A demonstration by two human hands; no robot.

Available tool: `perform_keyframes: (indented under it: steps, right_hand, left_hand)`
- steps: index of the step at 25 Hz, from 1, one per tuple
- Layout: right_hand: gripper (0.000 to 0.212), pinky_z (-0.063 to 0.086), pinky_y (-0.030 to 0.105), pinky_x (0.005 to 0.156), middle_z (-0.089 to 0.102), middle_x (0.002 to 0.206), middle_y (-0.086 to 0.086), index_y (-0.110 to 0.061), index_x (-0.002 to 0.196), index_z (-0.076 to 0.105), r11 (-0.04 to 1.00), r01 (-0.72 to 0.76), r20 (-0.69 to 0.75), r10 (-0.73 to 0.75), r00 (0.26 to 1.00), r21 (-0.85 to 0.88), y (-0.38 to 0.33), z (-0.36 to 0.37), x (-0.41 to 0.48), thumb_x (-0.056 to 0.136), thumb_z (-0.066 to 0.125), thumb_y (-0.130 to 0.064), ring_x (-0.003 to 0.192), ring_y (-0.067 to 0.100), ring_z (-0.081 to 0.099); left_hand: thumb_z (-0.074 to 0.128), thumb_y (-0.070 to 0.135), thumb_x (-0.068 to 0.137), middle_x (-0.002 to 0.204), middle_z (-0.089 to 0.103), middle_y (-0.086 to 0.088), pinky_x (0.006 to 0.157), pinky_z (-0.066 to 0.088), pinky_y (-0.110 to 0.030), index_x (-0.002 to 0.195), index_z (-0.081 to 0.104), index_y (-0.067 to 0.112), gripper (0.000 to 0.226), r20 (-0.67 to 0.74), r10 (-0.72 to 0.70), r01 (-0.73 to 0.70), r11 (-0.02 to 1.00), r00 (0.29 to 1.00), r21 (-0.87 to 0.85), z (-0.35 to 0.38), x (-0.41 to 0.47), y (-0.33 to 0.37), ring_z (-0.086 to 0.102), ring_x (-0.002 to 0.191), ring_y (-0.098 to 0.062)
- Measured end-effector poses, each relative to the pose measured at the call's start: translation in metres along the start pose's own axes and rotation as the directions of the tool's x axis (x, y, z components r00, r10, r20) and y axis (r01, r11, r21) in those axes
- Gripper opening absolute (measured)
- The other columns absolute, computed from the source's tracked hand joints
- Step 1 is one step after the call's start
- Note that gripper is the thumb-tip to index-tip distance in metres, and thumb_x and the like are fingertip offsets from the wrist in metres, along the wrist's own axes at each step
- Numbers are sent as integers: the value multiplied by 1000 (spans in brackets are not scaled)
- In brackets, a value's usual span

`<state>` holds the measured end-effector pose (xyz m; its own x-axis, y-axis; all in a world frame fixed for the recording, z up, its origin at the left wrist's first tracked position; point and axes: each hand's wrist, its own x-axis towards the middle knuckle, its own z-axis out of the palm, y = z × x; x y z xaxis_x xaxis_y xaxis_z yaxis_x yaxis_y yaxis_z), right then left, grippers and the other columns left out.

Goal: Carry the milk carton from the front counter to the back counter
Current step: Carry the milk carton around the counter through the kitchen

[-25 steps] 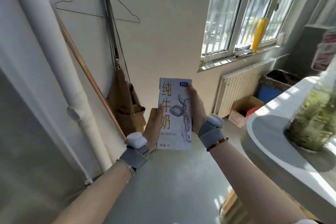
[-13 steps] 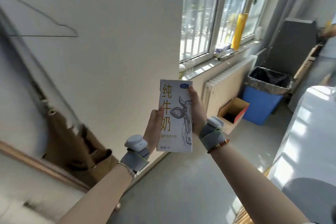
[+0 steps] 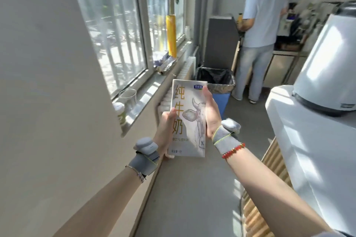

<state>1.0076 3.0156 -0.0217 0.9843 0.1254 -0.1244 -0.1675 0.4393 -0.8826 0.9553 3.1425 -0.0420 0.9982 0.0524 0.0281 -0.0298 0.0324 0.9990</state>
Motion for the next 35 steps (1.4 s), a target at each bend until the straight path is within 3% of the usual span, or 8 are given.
perform_keyframes:
  steps: [6,10,14,22,26,29,33,35]
  right_hand:
    - [75,37,66,128,57,158,34,5,155,55,997,56,-85,-52,995,45,-32,-65,159,109,44,-53,147,52,55]
    - [95,36,53,132,50,171,15,-13,167,45,969,55,-274,-123,954,-243,-58,-112,258,96,45,-75,160,35,47]
    - [77,43,63,125,64,154,27,-3,156,56,997,66,-185,-59,981,30,-97,-157,354,103,52,-59,146,48,59]
    - [69,43,60,127,63,155,30,3,153,58,980,179,-389,-132,912,86,-163,-261,519,106,57,-47,147,48,59]
    - [72,45,61,124,68,150,28,1,150,63,968,246,-493,-193,848,46,-198,-325,615,101,61,-52,142,47,64]
    - [65,45,62,124,66,151,31,3,145,64,958,283,-589,-196,784,57,-227,-365,672,104,60,-48,143,49,62]
    - [63,51,54,119,69,148,28,2,145,65,948,316,-724,-240,647,-32,-270,-406,724,106,56,-47,141,46,64]
    - [61,56,49,112,72,146,23,-2,145,67,934,353,-761,-262,593,-46,-295,-437,748,107,55,-47,138,42,68]
  left_hand:
    - [33,44,98,99,71,-12,88,53,-44,109,58,9,44,155,-98,101,995,983,-9,50,177,-22,67,90,-28]
    - [39,43,97,91,67,-1,66,54,-12,97,55,26,23,103,4,-10,998,995,58,91,280,-39,69,75,7]
    - [32,44,98,123,61,-29,95,52,-52,126,49,-2,57,268,-81,77,997,960,28,140,393,-42,63,111,-41]
    - [35,46,96,90,66,-3,72,49,-29,96,53,16,35,384,-166,178,984,908,4,251,592,-62,65,77,-13]
    - [36,53,94,110,66,-11,74,52,-29,102,52,20,37,508,-159,144,987,847,68,314,711,-87,69,85,-12]
    - [34,81,75,115,64,-18,91,53,-43,112,55,12,81,596,-226,110,968,770,226,358,787,-97,68,99,-25]
    - [43,37,97,113,65,-23,88,49,-47,108,56,13,29,618,-241,236,968,748,91,423,872,-100,62,92,-26]
    - [45,53,88,107,69,-9,84,53,-37,110,56,16,45,707,-195,186,978,680,91,471,908,-89,67,92,-19]
